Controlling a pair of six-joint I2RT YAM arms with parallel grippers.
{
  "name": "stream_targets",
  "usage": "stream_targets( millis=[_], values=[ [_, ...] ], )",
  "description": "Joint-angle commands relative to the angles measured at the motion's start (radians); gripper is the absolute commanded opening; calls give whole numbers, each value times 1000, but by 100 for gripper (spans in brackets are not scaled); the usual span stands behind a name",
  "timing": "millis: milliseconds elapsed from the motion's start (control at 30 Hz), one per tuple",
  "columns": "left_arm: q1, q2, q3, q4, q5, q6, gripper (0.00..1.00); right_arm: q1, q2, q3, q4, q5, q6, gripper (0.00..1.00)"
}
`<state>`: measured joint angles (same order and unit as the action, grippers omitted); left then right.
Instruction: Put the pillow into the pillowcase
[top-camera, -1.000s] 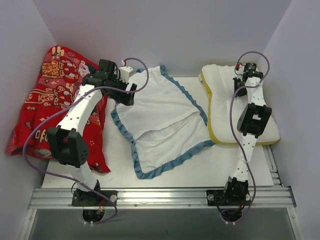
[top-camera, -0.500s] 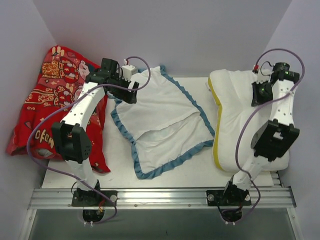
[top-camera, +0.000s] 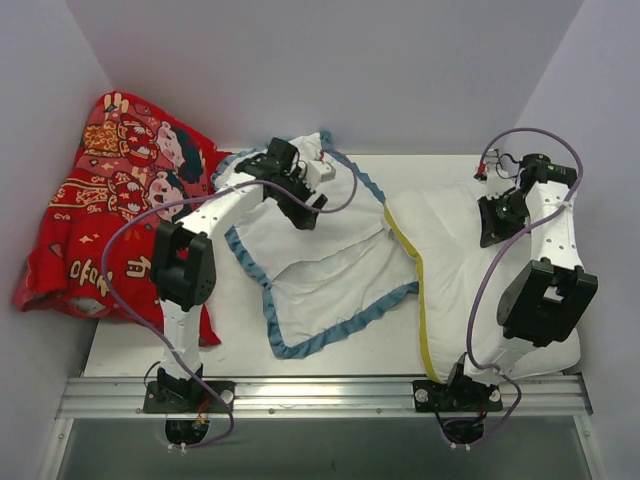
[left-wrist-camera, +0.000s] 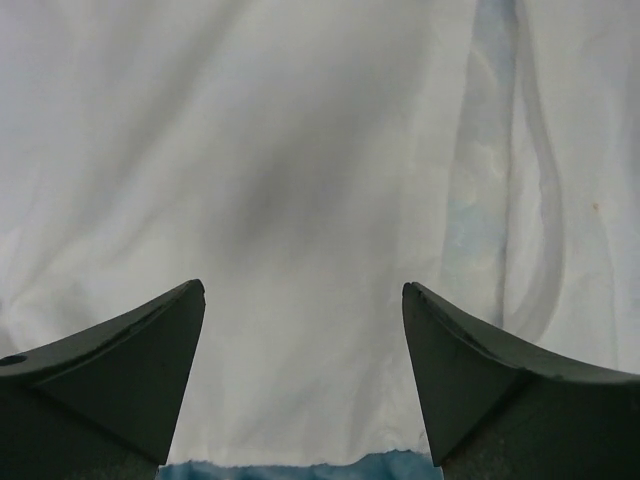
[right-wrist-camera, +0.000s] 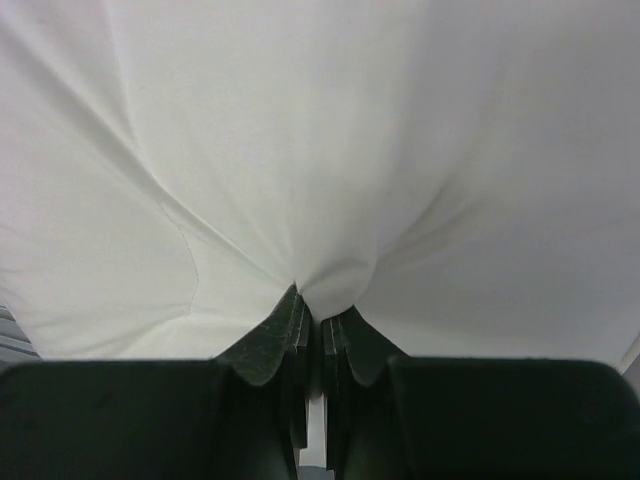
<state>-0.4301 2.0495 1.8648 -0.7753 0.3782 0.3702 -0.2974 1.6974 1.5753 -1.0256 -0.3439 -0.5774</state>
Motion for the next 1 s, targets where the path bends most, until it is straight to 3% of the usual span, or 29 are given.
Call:
stream_targets(
  millis=[0, 267, 467, 567, 700, 900, 967],
  values=[
    [-77, 23, -56, 14, 28, 134, 88, -19, -111, 6, -111, 26, 2, 0],
    [-177, 221, 52, 42, -10, 18, 79, -19, -128, -32, -117, 123, 14, 0],
    [-154, 464, 359, 44, -100, -209, 76, -20, -131, -28, -143, 178, -4, 0],
    [-104, 590, 572, 18, -120, -306, 76, -6, -120, -17, -168, 177, -6, 0],
    [-23, 714, 744, 36, -214, -427, 76, 58, -125, -23, -186, 186, -12, 0],
    [57, 692, 770, 103, -292, -432, 83, 225, -122, -95, -191, 171, -21, 0],
    [73, 652, 755, 132, -180, -425, 89, 262, -105, -136, -154, 166, -9, 0]
  ],
)
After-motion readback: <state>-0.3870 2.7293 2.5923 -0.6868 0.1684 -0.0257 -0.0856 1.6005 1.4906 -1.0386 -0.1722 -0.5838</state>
